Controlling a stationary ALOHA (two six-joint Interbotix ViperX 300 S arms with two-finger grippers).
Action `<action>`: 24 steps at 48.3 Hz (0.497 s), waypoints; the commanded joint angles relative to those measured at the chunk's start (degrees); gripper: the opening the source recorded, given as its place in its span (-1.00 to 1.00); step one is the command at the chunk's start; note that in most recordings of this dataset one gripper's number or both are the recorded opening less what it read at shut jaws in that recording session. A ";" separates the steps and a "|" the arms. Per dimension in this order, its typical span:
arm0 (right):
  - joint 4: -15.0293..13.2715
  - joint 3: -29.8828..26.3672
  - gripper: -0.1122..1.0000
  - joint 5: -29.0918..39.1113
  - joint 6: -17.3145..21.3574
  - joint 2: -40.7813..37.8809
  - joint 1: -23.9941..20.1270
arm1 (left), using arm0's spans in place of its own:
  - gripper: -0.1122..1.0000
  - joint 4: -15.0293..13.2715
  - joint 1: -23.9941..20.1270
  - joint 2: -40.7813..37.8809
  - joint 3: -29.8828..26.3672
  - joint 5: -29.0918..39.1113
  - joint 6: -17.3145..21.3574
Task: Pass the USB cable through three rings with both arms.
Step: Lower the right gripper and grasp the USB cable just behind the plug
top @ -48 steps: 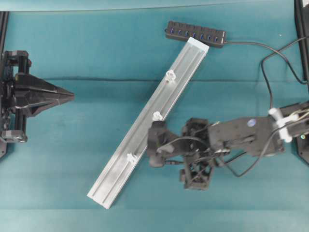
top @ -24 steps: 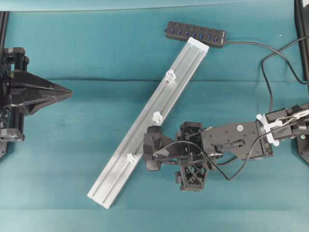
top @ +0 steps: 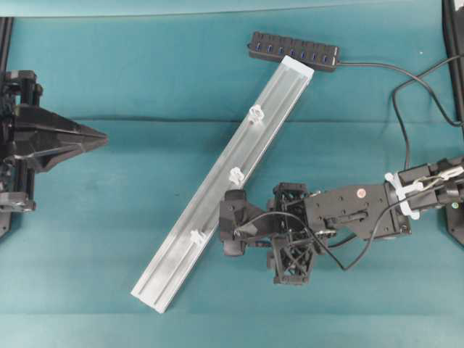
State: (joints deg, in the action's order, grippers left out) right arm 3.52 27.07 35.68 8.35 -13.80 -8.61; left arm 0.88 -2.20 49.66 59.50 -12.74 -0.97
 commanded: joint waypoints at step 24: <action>0.70 -0.62 0.00 2.90 0.53 -2.46 -3.25 | -0.82 0.18 0.26 0.62 -1.76 -0.44 -0.09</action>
State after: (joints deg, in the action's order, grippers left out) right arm 3.43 26.37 37.88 8.44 -14.33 -9.58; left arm 0.97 -2.02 50.27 59.41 -12.74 -0.97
